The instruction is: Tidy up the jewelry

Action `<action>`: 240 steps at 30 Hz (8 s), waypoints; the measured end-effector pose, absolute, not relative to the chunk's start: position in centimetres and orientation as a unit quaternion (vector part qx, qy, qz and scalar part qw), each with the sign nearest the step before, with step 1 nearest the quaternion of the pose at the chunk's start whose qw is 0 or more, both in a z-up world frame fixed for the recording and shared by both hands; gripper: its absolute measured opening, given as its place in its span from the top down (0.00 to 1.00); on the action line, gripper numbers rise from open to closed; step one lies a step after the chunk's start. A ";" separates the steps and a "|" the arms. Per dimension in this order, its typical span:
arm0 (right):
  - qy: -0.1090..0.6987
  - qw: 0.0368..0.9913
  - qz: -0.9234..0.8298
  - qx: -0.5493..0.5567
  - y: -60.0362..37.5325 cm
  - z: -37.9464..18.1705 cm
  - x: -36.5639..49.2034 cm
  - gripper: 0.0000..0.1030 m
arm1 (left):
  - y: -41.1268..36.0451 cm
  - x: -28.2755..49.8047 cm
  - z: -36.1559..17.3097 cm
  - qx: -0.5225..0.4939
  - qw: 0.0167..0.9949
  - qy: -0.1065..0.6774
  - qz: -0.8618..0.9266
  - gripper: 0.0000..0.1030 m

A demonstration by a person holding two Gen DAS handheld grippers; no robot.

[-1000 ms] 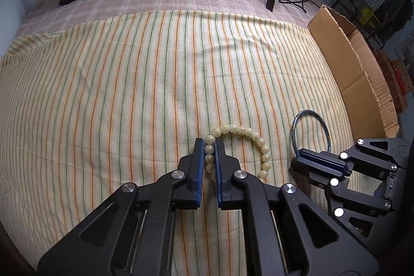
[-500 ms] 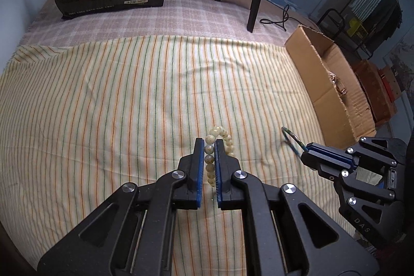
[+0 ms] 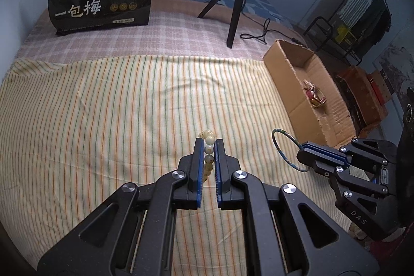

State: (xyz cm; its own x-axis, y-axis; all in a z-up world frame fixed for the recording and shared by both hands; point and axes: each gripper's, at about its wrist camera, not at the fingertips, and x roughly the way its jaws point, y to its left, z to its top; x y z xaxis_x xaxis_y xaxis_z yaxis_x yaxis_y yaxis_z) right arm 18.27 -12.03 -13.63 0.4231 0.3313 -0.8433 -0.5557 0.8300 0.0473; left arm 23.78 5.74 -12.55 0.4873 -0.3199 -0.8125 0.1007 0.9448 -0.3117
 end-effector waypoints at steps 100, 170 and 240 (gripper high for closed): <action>0.392 0.917 0.069 -0.005 -30.2 -6.6 27.2 0.22 | -17.0 24.6 -6.5 0.007 0.893 0.382 -0.239 0.29; 0.304 0.952 -0.025 -0.040 -26.8 0.9 10.6 0.20 | -10.5 13.2 -0.5 0.079 0.938 0.297 -0.157 0.01; 0.331 0.942 -0.032 -0.051 -27.5 -1.2 11.1 0.20 | -9.7 14.1 -1.4 0.073 0.938 0.310 -0.136 0.00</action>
